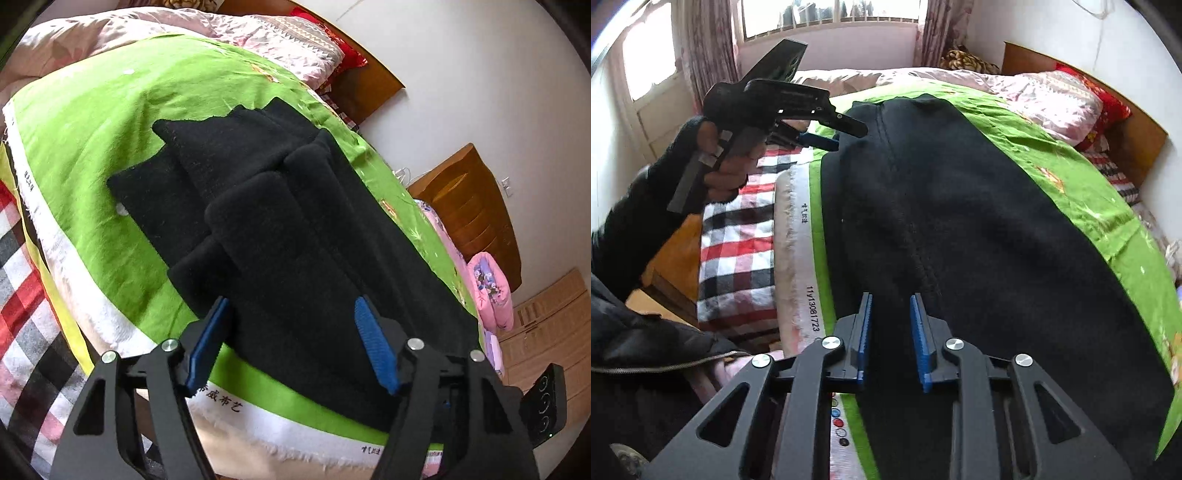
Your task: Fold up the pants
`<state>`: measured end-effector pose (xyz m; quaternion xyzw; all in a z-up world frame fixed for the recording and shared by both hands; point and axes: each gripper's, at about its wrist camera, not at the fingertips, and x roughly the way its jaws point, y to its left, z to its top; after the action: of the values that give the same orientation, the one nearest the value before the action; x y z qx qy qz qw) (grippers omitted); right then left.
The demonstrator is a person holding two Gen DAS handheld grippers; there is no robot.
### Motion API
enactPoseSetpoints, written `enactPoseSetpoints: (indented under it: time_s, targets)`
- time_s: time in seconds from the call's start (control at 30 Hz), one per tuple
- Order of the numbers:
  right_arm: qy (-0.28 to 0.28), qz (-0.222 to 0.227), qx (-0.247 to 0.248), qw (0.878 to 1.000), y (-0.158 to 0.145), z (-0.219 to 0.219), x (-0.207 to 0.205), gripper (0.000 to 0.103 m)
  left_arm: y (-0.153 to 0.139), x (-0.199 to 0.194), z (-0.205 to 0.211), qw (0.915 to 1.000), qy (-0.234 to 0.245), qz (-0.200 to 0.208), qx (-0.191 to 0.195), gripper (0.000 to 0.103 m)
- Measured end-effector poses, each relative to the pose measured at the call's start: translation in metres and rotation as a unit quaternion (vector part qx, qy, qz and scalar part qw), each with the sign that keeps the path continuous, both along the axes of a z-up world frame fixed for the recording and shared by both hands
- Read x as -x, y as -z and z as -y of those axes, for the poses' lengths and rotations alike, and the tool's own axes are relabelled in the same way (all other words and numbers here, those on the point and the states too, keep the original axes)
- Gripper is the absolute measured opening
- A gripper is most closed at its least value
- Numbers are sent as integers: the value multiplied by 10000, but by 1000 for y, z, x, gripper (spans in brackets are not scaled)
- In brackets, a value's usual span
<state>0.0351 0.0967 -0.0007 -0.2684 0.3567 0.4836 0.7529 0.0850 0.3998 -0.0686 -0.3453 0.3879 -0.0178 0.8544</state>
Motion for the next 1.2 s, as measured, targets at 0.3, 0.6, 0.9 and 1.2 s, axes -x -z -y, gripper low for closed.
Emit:
enactPoseSetpoints:
  time_s: [0.3, 0.6, 0.9, 1.2]
  targets:
    - [209, 464, -280, 9983, -8, 9, 10, 10, -15, 5, -3, 9988, -208, 412, -135, 5]
    - [112, 304, -558, 9979, -33, 21, 19, 10, -49, 27, 14, 9953, -254, 528, -774, 5]
    - [28, 144, -253, 9996, -4, 7, 23, 10, -9, 19, -1, 9985, -248, 70, -484, 7]
    - [253, -197, -332, 9989, 2, 13, 19, 12, -10, 25, 0, 9952, -544, -169, -797, 39]
